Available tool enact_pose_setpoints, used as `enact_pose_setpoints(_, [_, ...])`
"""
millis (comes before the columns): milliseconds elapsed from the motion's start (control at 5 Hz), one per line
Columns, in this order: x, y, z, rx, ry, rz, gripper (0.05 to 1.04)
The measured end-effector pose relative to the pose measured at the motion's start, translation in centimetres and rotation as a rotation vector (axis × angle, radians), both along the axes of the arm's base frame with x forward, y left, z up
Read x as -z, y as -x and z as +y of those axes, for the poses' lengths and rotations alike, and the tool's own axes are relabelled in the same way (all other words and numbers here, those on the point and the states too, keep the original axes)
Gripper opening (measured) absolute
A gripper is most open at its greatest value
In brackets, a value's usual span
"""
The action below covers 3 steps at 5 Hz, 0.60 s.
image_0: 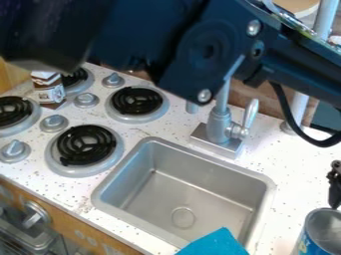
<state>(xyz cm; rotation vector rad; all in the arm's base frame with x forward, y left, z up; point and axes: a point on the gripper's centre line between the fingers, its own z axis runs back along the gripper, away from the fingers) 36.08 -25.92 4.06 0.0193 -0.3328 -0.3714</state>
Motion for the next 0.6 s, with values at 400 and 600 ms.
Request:
enact_pose_setpoints(400, [-4.6,-4.2,-2.2,-0.01,0.096,-0.16,1.0])
enact_pose_setpoints(600, [-5.5,-7.1,-0.9,-0.078,0.111,-0.189,1.0])
